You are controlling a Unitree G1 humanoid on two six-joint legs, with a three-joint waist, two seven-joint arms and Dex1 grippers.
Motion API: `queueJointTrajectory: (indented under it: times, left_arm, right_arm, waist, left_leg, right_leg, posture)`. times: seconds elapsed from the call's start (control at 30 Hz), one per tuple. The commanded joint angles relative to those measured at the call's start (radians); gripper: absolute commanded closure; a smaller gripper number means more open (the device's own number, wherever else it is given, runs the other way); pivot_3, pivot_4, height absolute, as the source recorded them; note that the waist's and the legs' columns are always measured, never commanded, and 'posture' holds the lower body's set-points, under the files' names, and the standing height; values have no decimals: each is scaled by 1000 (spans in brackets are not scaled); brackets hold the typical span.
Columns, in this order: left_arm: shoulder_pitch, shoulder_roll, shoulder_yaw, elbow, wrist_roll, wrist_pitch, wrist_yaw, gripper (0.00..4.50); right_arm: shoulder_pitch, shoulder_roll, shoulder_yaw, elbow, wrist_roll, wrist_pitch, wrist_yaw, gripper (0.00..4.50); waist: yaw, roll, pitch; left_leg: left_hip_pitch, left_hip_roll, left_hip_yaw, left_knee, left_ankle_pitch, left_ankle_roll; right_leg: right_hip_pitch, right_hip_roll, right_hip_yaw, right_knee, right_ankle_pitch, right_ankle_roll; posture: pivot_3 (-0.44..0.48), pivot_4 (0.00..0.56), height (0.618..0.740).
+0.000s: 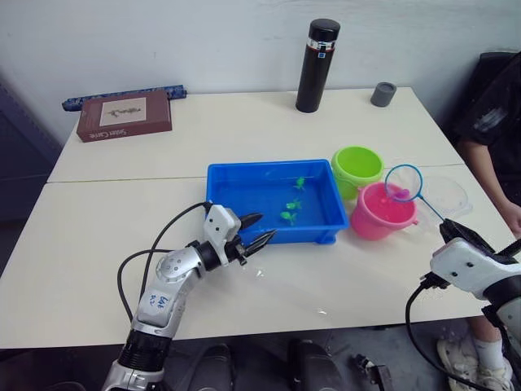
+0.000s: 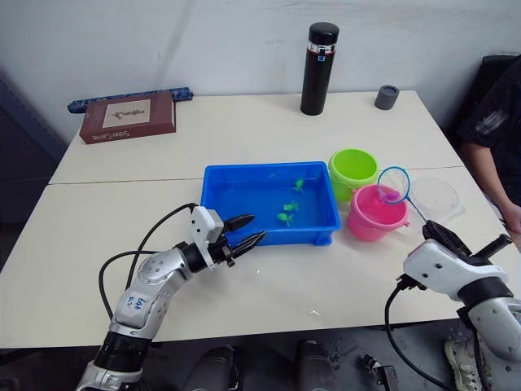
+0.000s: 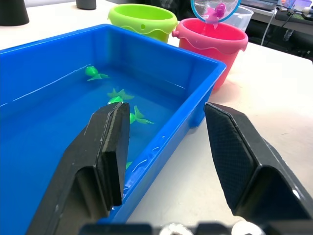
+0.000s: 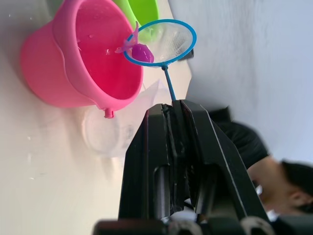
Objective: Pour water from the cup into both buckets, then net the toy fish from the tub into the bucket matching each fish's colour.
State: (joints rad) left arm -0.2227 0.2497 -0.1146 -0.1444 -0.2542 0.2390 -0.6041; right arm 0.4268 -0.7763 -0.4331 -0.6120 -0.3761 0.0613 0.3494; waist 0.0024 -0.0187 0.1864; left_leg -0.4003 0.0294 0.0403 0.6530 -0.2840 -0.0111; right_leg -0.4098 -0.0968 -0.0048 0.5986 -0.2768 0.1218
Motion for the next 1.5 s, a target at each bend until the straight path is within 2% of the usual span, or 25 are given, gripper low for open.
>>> queueJointTrajectory:
  times: [0.03, 0.23, 0.47, 0.67, 1.07, 1.5]
  left_arm:
    - [6, 1, 10, -42, -9, -15, 5, 1825]
    - [5, 0, 10, -42, -8, -15, 10, 1825]
    - [8, 1, 11, -47, -10, -15, 16, 1825]
    - [12, 2, 13, -53, -11, -15, 21, 1825]
    - [8, 8, 9, -71, -20, -13, 7, 1825]
    - [6, 12, 8, -67, -22, -19, -12, 1825]
  right_arm:
    - [7, -14, -17, 20, -70, -100, -18, 4500]
    - [3, -24, -23, 61, -147, -197, -19, 4500]
    - [-53, -14, -42, 99, -160, -198, -13, 4500]
    - [-63, -16, -35, 120, -179, -224, -8, 4500]
    - [-16, -61, -38, 150, -280, -367, -18, 4500]
    - [-61, -104, -94, 186, -344, -396, -24, 4500]
  waist:
    - [0, 0, 0]
    - [-1, 0, 0]
    - [-2, 0, 0]
    - [-3, 0, 0]
    - [-3, 0, 0]
    - [-4, 0, 0]
  left_leg:
    - [0, 0, 0, 0, 0, 0]
    - [2, 0, 0, 0, 0, 0]
    - [5, 0, 2, 0, 0, 0]
    - [13, 0, 2, -1, 0, 0]
    - [14, 0, 2, -1, 0, 0]
    - [14, 0, 2, -1, 0, 0]
  right_leg:
    - [0, 0, 0, 0, 0, 0]
    - [1, 0, 0, 1, 0, 0]
    - [3, 0, 2, 2, 0, 0]
    - [12, 0, 2, 0, -1, -1]
    - [13, 0, 2, 0, -1, -1]
    - [14, 0, 2, 0, -1, -1]
  posture:
    - [0, 150, 740]
    - [0, 150, 740]
    - [0, 150, 740]
    - [0, 150, 740]
    - [0, 150, 740]
    - [0, 150, 740]
